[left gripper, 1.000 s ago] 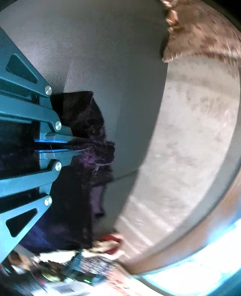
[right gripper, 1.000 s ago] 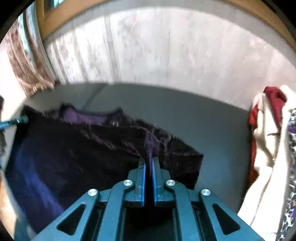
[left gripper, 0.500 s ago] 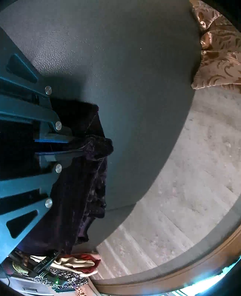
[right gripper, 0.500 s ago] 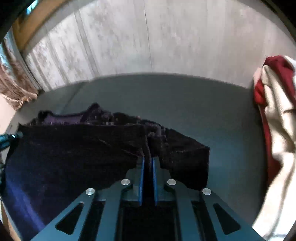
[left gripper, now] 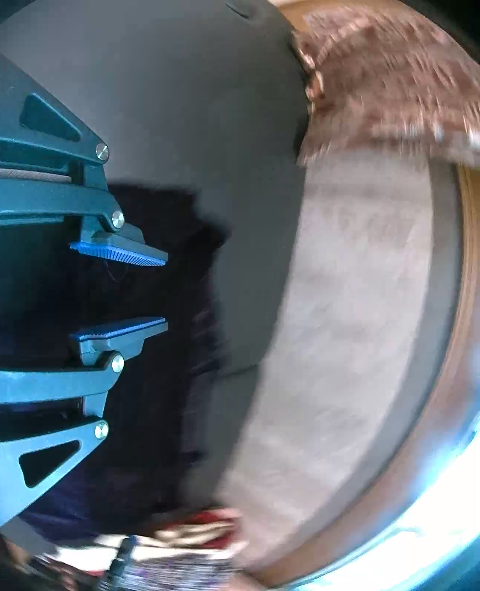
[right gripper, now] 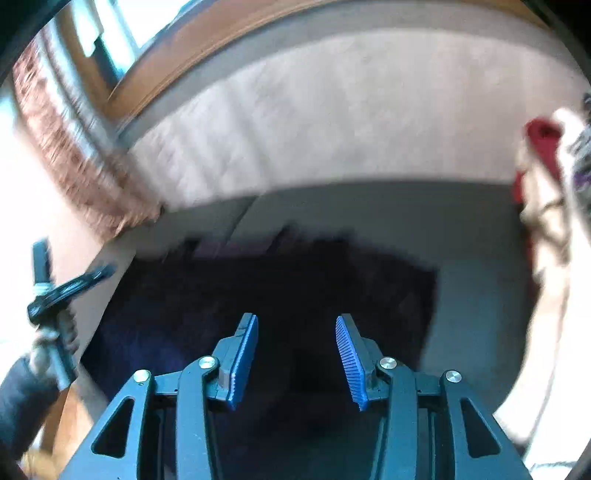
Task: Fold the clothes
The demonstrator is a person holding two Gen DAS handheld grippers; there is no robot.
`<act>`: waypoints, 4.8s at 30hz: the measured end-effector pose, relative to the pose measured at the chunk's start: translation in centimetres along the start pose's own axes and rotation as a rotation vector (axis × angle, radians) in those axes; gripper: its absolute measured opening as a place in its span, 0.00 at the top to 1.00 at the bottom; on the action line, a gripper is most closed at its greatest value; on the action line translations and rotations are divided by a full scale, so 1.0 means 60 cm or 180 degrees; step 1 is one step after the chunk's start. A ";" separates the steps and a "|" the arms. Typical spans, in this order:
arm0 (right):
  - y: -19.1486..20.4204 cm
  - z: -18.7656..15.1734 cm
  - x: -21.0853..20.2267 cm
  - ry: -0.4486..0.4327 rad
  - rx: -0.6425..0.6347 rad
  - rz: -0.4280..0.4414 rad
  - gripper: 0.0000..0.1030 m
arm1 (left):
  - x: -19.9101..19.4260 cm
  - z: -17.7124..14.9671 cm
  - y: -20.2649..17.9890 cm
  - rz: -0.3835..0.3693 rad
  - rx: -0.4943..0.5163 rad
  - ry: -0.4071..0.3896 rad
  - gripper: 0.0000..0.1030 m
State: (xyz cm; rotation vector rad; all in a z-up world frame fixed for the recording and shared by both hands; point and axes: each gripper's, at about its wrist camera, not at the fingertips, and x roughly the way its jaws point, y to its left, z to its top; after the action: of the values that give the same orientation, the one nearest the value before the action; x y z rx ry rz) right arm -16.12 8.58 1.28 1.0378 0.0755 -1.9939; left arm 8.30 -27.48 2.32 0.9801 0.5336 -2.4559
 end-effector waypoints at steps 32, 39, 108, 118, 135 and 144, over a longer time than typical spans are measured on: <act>-0.065 0.028 0.098 0.0404 0.0158 -0.0318 0.87 | -0.049 -0.105 -0.099 -0.0177 0.0220 0.0288 0.70; -0.101 0.020 0.076 0.0185 0.0252 -0.0797 0.93 | -0.053 -0.112 -0.088 -0.0298 0.0064 0.0234 0.70; 0.076 -0.083 0.075 0.0074 -0.0464 -0.0192 0.09 | 0.005 -0.077 0.157 -0.0944 -0.0592 0.0850 0.54; 0.082 -0.069 0.070 0.0289 -0.0427 0.0004 0.07 | 0.005 -0.055 0.166 -0.0847 -0.1023 0.0862 0.92; 0.082 -0.070 0.054 0.1059 -0.1628 0.0390 0.51 | -0.105 0.050 0.122 -0.0790 -0.1027 0.0820 0.93; 0.048 -0.094 0.039 0.0638 -0.1188 0.0607 0.47 | -0.181 0.063 -0.040 -0.1561 -0.1166 0.0628 0.94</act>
State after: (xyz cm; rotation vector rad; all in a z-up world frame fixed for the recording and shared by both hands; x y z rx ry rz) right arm -11.11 7.51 -3.09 0.9570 0.4247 -1.6211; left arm 12.06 -24.62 13.04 1.0303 1.3780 -2.5324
